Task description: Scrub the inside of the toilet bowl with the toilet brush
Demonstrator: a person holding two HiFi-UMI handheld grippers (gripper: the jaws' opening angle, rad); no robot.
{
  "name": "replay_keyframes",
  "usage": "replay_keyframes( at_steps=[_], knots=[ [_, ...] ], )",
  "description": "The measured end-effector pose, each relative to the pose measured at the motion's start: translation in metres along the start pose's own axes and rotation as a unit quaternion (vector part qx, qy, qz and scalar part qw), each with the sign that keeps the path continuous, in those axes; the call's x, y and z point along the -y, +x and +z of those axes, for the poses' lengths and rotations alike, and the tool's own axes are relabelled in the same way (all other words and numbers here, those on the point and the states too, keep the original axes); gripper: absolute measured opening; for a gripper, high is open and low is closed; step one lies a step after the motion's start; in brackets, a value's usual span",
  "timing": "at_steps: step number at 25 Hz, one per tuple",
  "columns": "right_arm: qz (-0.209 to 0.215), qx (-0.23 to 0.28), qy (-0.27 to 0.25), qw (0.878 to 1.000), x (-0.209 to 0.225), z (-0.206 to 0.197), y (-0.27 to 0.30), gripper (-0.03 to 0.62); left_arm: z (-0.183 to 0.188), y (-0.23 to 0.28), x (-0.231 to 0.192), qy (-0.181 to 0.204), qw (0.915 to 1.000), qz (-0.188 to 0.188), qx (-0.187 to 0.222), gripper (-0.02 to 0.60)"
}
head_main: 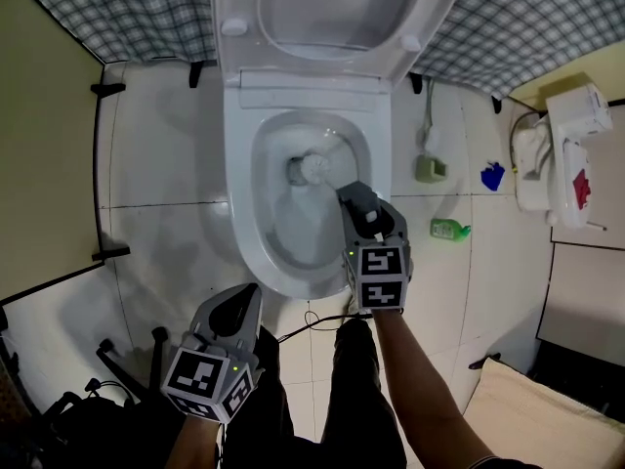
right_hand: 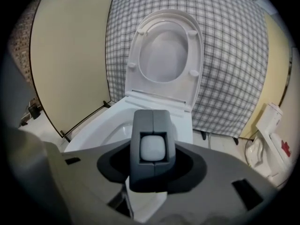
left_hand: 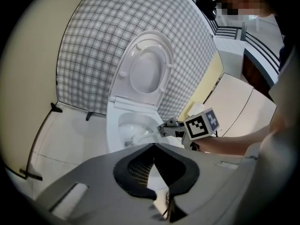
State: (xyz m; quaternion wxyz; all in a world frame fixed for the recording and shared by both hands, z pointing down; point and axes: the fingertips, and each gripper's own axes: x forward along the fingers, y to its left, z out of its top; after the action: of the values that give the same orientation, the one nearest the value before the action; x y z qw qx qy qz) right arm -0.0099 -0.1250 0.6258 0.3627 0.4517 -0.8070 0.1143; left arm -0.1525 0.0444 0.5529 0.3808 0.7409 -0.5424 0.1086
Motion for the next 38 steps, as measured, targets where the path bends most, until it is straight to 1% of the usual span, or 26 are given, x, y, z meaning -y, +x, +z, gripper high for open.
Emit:
replay_keyframes(
  at_steps=[3,5,9,13,16,19,24,27,29,32,35,38],
  knots=[
    [0.013,-0.019,-0.009,1.000,-0.010,-0.008,0.011,0.192,-0.004,-0.002,0.002,-0.001,1.0000,-0.002,0.000,-0.008],
    [0.009,-0.025,-0.006,1.000,-0.006,-0.014,0.005,0.192,-0.006,-0.002,0.003,0.000,1.0000,-0.004,0.002,-0.008],
    [-0.003,-0.024,0.003,1.000,0.001,-0.022,-0.032,0.192,-0.006,-0.001,0.005,-0.005,0.9999,-0.008,0.008,-0.008],
    [-0.029,-0.036,0.011,0.999,0.015,-0.034,-0.074,0.192,0.000,0.000,0.012,-0.010,0.9996,-0.017,0.019,-0.008],
    [-0.046,-0.040,0.017,0.998,0.020,-0.035,-0.094,0.192,-0.003,-0.005,0.009,-0.015,0.9996,-0.017,0.019,-0.008],
    [-0.052,-0.040,0.018,0.998,0.019,-0.032,-0.103,0.190,-0.003,-0.011,0.008,-0.010,0.9997,-0.017,0.017,-0.008],
    [-0.033,-0.048,0.036,0.998,0.005,-0.035,-0.085,0.192,-0.003,-0.016,0.003,-0.004,0.9999,-0.006,0.015,-0.008],
    [-0.014,-0.059,0.039,0.997,-0.004,-0.042,-0.056,0.192,-0.005,-0.015,0.000,-0.002,0.9999,-0.002,0.013,-0.008],
    [-0.001,-0.072,0.050,0.996,-0.013,-0.048,-0.034,0.192,-0.007,-0.015,0.001,-0.002,1.0000,0.001,0.010,-0.008],
    [0.008,-0.084,0.062,0.994,-0.020,-0.056,-0.016,0.192,-0.008,-0.013,0.006,0.001,1.0000,-0.003,0.007,-0.008],
    [0.012,-0.088,0.056,0.994,-0.021,-0.057,-0.024,0.192,-0.011,-0.009,0.010,0.000,1.0000,-0.007,0.006,-0.008],
    [0.006,-0.092,0.057,0.994,-0.015,-0.065,-0.049,0.192,-0.010,-0.006,0.015,0.000,0.9999,-0.013,0.007,-0.008]
  ],
)
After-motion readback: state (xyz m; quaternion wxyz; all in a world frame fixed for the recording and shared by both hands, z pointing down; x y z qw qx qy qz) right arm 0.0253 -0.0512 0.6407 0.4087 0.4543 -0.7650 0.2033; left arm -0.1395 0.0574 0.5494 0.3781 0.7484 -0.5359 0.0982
